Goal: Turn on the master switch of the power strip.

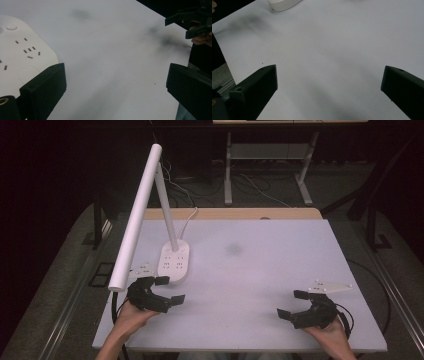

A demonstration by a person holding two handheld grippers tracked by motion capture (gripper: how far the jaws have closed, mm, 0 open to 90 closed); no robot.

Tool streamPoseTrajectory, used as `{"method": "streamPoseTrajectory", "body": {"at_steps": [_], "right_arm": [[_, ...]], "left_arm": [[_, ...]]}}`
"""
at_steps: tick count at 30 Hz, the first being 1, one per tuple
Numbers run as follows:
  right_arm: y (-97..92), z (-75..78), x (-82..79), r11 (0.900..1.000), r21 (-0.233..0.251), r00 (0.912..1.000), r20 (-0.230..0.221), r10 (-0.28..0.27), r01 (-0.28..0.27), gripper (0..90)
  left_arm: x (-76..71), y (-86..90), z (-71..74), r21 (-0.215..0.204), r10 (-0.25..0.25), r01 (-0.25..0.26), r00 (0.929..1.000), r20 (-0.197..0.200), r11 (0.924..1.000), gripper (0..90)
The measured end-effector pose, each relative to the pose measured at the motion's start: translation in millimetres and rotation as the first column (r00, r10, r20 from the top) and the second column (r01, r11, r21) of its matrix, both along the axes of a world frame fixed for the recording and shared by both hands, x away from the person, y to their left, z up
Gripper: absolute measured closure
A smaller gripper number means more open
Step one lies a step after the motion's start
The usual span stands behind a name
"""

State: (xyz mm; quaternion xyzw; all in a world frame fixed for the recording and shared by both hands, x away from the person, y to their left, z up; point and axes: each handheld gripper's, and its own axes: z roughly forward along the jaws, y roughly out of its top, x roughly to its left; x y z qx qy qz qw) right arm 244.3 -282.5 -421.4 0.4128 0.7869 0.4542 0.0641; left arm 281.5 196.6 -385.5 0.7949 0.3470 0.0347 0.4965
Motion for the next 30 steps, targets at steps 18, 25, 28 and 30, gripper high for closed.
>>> {"method": "streamPoseTrajectory", "body": {"at_steps": [18, 25, 28, 30], "right_arm": [[-0.7, -0.8, -0.1, 1.0000, -0.005, 0.9999, 0.010, 0.003, -0.003, 0.1], [-1.1, -0.9, -0.1, 1.0000, -0.002, 1.0000, 0.006, -0.002, 0.002, 0.1], [-1.9, -0.8, -0.1, 1.0000, -0.002, 1.0000, 0.006, -0.005, 0.005, 0.1], [-2.1, -0.5, -0.6, 1.0000, -0.003, 1.0000, 0.006, -0.005, 0.005, 0.1]], "left_arm": [[21.5, 4.1, 6.4, 0.022, 0.015, -0.015, 0.9998, -0.014, 0.9996, 2.2], [32.6, 8.9, 15.7, 0.031, 0.032, -0.032, 0.9995, -0.004, 0.9990, 2.4], [37.0, 11.7, 18.6, 0.030, 0.033, -0.033, 0.9994, -0.002, 0.9990, 2.6], [39.6, 13.2, 20.2, 0.028, 0.039, -0.039, 0.9992, -0.003, 0.9988, 2.8]]}}
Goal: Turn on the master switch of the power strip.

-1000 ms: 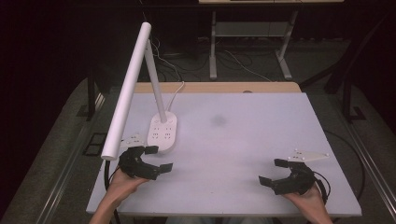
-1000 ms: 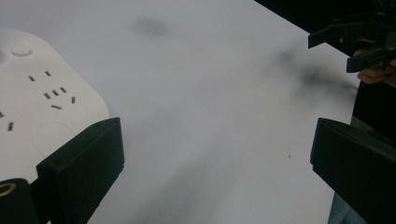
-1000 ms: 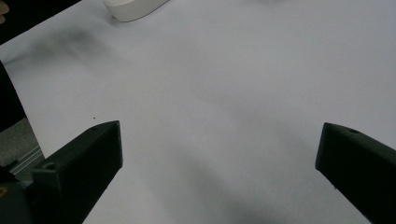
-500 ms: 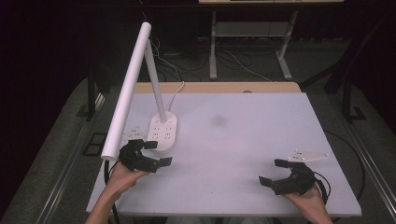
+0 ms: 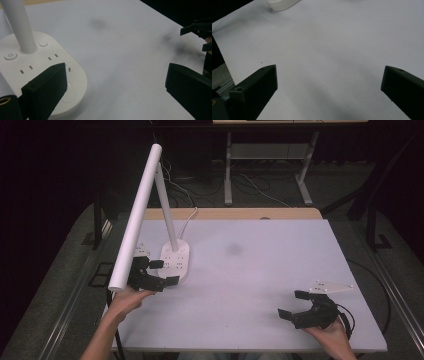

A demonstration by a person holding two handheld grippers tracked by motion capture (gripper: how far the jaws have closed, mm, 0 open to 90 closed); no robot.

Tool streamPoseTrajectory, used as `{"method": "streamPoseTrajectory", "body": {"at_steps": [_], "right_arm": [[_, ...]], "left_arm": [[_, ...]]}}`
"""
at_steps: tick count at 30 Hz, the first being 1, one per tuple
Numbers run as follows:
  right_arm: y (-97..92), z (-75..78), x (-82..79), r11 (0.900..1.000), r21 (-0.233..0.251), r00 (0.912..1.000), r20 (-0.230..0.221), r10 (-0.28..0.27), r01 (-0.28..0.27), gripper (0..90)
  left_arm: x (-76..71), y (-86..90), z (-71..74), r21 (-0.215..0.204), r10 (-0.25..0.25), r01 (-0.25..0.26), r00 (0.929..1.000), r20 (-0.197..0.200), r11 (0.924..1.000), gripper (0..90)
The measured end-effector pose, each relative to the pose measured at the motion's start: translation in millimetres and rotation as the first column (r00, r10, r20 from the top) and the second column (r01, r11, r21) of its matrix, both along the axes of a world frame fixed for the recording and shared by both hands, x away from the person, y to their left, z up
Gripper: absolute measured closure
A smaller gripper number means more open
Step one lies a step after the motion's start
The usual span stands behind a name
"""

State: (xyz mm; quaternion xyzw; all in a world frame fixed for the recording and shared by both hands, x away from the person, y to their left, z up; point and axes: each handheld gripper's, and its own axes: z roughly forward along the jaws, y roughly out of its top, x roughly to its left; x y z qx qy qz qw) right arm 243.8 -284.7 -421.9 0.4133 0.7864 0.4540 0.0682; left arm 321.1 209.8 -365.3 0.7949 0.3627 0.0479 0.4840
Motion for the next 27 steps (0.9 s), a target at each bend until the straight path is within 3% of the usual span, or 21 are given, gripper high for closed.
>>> {"method": "streamPoseTrajectory", "body": {"at_steps": [18, 27], "right_arm": [[-0.6, -0.2, -0.2, 1.0000, -0.001, 1.0000, 0.003, 0.003, -0.003, 0.1], [-0.9, -0.2, -0.6, 1.0000, 0.003, 0.9999, 0.006, 0.008, -0.008, 0.1]], "left_arm": [[24.7, 9.9, 9.9, 0.033, 0.030, -0.030, 0.9995, -0.011, 0.9990, 4.1], [37.6, 18.3, 12.1, 0.024, 0.051, -0.051, 0.9986, -0.012, 0.9984, 5.5]]}}
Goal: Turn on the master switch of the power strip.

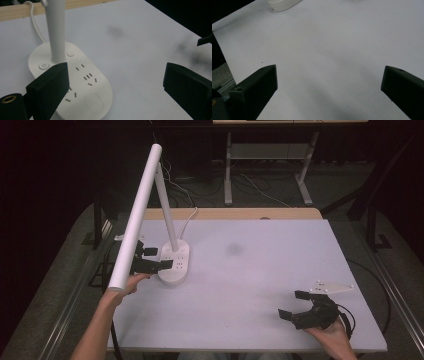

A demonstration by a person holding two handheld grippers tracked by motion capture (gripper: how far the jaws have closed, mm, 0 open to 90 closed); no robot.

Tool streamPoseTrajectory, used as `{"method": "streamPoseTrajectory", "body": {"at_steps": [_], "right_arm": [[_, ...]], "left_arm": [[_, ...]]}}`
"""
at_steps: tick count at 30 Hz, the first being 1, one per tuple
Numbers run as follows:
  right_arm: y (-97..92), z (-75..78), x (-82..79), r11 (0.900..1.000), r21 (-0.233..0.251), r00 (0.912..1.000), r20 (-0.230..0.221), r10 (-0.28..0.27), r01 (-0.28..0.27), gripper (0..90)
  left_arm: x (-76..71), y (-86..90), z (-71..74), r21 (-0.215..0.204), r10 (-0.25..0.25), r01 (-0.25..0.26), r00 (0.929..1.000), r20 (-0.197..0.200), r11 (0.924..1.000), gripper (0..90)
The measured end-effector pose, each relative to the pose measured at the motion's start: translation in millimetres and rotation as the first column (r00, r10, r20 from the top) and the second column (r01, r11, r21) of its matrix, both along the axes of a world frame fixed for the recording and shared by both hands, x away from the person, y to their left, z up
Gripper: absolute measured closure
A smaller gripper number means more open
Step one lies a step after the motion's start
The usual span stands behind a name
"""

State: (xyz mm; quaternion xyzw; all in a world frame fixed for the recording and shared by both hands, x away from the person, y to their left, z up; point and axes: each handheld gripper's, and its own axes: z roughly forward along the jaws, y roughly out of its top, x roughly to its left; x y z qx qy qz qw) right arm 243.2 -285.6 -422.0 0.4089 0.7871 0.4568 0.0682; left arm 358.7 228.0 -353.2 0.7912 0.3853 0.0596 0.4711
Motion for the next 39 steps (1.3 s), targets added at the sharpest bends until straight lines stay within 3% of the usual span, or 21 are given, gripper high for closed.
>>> {"method": "streamPoseTrajectory", "body": {"at_steps": [18, 27, 32, 39], "right_arm": [[-1.2, -0.3, -0.3, 1.0000, 0.000, 1.0000, 0.001, -0.003, 0.003, 0.1], [-1.3, -0.7, -0.4, 1.0000, -0.002, 1.0000, -0.004, -0.003, 0.003, 0.1], [-1.2, -0.9, -0.6, 1.0000, -0.003, 1.0000, -0.005, -0.002, 0.002, 0.1], [-0.9, -1.6, -0.4, 1.0000, -0.006, 1.0000, -0.007, -0.002, 0.002, 0.1]], "left_arm": [[26.3, 16.7, 14.6, 0.025, 0.049, -0.049, 0.9988, 0.009, 0.9985, 9.7], [39.4, 21.5, 11.9, 0.042, 0.058, -0.058, 0.9983, -0.003, 0.9974, 13.3], [45.6, 21.7, 11.3, 0.041, 0.077, -0.076, 0.9966, -0.029, 0.9963, 14.8], [55.9, 24.9, 10.1, 0.041, 0.087, -0.086, 0.9961, -0.018, 0.9955, 18.6]]}}
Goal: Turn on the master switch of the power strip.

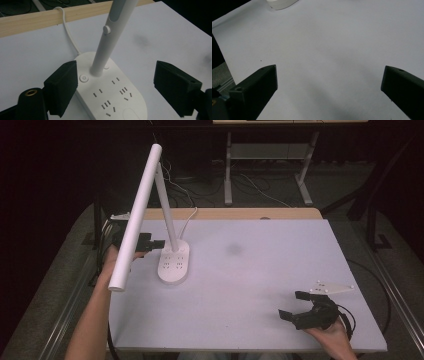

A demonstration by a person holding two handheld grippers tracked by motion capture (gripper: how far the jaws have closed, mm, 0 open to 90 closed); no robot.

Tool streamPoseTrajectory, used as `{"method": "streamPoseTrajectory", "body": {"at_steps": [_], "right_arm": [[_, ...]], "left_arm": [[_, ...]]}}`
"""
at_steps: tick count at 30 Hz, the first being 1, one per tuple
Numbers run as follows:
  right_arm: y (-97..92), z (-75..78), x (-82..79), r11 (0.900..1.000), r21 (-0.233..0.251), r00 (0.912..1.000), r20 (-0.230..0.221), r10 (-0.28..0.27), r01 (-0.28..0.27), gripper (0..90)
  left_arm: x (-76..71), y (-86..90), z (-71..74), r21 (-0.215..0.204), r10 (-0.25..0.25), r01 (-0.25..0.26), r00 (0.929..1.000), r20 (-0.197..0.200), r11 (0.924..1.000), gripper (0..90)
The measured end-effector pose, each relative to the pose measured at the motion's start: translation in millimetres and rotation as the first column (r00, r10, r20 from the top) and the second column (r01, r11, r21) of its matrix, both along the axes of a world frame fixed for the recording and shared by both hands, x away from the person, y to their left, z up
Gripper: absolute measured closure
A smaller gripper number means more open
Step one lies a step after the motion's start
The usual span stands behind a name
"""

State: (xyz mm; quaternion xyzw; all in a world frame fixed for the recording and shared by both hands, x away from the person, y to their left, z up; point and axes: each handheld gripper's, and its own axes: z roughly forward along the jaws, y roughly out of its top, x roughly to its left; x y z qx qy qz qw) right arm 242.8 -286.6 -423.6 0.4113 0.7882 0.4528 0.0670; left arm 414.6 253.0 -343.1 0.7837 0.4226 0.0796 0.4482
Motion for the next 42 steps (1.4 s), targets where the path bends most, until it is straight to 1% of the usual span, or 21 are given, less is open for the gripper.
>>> {"method": "streamPoseTrajectory", "body": {"at_steps": [1, 2, 3, 6, 10, 12, 13, 14, 16, 20, 23, 25, 26, 27, 28, 29, 30, 33, 34, 37, 42], "right_arm": [[0.0, -0.1, 0.0, 1.0000, 0.000, 1.0000, 0.000, 0.001, -0.001, 0.1], [0.1, -0.1, 0.0, 1.0000, 0.000, 1.0000, -0.001, 0.000, 0.000, 0.1], [0.1, -0.2, 0.0, 1.0000, -0.001, 1.0000, -0.001, 0.001, -0.001, 0.1], [-0.1, -0.6, 0.7, 1.0000, -0.005, 1.0000, 0.002, 0.007, -0.007, 0.1], [0.3, -0.7, 0.7, 0.9999, -0.008, 1.0000, 0.002, 0.009, -0.009, 0.1], [0.6, -0.7, 0.2, 0.9999, -0.006, 1.0000, -0.001, 0.009, -0.009, 0.1], [0.6, -0.7, 0.2, 0.9999, -0.006, 1.0000, 0.000, 0.009, -0.009, 0.1], [0.4, -0.8, 0.4, 0.9999, -0.008, 0.9999, 0.005, 0.009, -0.009, 0.1], [0.4, -0.8, 0.4, 0.9999, -0.009, 0.9999, 0.004, 0.010, -0.010, 0.1], [0.0, -1.0, 0.5, 0.9999, -0.010, 0.9999, 0.004, 0.010, -0.010, 0.1], [-0.2, -0.9, 0.4, 0.9999, -0.012, 0.9999, 0.004, 0.011, -0.010, 0.1], [-0.3, -0.9, 0.5, 0.9999, -0.011, 0.9999, 0.005, 0.011, -0.011, 0.1], [-0.4, -1.0, 0.4, 0.9999, -0.012, 0.9999, 0.003, 0.011, -0.011, 0.1], [-0.4, -1.0, 0.4, 0.9999, -0.012, 0.9999, 0.003, 0.011, -0.011, 0.1], [-0.5, -1.1, 0.4, 0.9998, -0.013, 0.9999, 0.002, 0.012, -0.012, 0.1], [-0.5, -1.2, 0.4, 0.9998, -0.013, 0.9999, 0.001, 0.013, -0.013, 0.1], [-0.5, -1.2, 0.2, 0.9998, -0.012, 0.9999, -0.002, 0.013, -0.013, 0.1], [-0.4, -1.4, 0.2, 0.9998, -0.014, 0.9999, -0.003, 0.012, -0.012, 0.1], [-0.5, -1.4, 0.2, 0.9998, -0.014, 0.9999, -0.002, 0.013, -0.013, 0.1], [-0.8, -1.4, 0.2, 0.9998, -0.015, 0.9999, -0.002, 0.012, -0.012, 0.1], [-1.1, -1.4, 0.1, 0.9998, -0.017, 0.9999, -0.002, 0.011, -0.011, 0.1]], "left_arm": [[0.8, 0.0, -0.5, -0.010, 0.010, -0.010, 0.9999, -0.003, 0.9999, 19.4], [1.6, 0.0, -0.7, -0.004, 0.019, -0.019, 0.9998, -0.003, 0.9998, 20.1], [3.5, 0.4, -1.1, 0.014, 0.016, -0.016, 0.9998, 0.008, 0.9998, 21.0], [6.2, 0.6, -2.2, 0.003, 0.035, -0.035, 0.9994, -0.006, 0.9994, 24.3], [9.4, 1.7, -4.6, -0.002, 0.050, -0.050, 0.9987, -0.005, 0.9987, 29.6], [10.6, 2.2, -6.2, -0.002, 0.065, -0.065, 0.9979, 0.001, 0.9979, 34.8], [11.6, 3.3, -6.8, 0.000, 0.062, -0.062, 0.9981, 0.003, 0.9981, 37.0], [12.4, 3.4, -8.0, -0.009, 0.079, -0.079, 0.9968, 0.006, 0.9968, 39.4], [14.4, 5.0, -9.8, -0.013, 0.082, -0.082, 0.9966, 0.006, 0.9966, 44.2], [18.1, 6.2, -14.6, -0.024, 0.111, -0.111, 0.9937, 0.013, 0.9935, 51.1], [21.0, 7.2, -17.3, -0.043, 0.127, -0.127, 0.9919, 0.005, 0.9910, 56.1], [23.3, 6.4, -19.4, -0.042, 0.132, -0.132, 0.9913, 0.002, 0.9904, 59.7], [24.4, 5.9, -20.6, -0.041, 0.132, -0.132, 0.9912, 0.002, 0.9904, 63.2], [23.9, 4.4, -21.3, -0.046, 0.156, -0.157, 0.9876, -0.016, 0.9865, 63.2], [25.5, 4.4, -22.6, -0.045, 0.147, -0.148, 0.9890, -0.012, 0.9880, 64.6], [28.4, 5.8, -24.0, -0.034, 0.119, -0.119, 0.9929, 0.003, 0.9924, 66.4], [28.8, 4.7, -25.2, -0.036, 0.129, -0.129, 0.9916, -0.003, 0.9910, 68.5], [31.5, 3.5, -28.8, -0.029, 0.132, -0.132, 0.9912, -0.009, 0.9908, 74.7], [32.7, 3.3, -30.3, -0.028, 0.131, -0.131, 0.9914, -0.005, 0.9910, 76.2], [34.0, 1.0, -33.9, -0.030, 0.150, -0.150, 0.9887, -0.013, 0.9882, 79.8], [37.5, -0.1, -38.3, -0.019, 0.146, -0.146, 0.9891, -0.020, 0.9891, 86.2]]}}
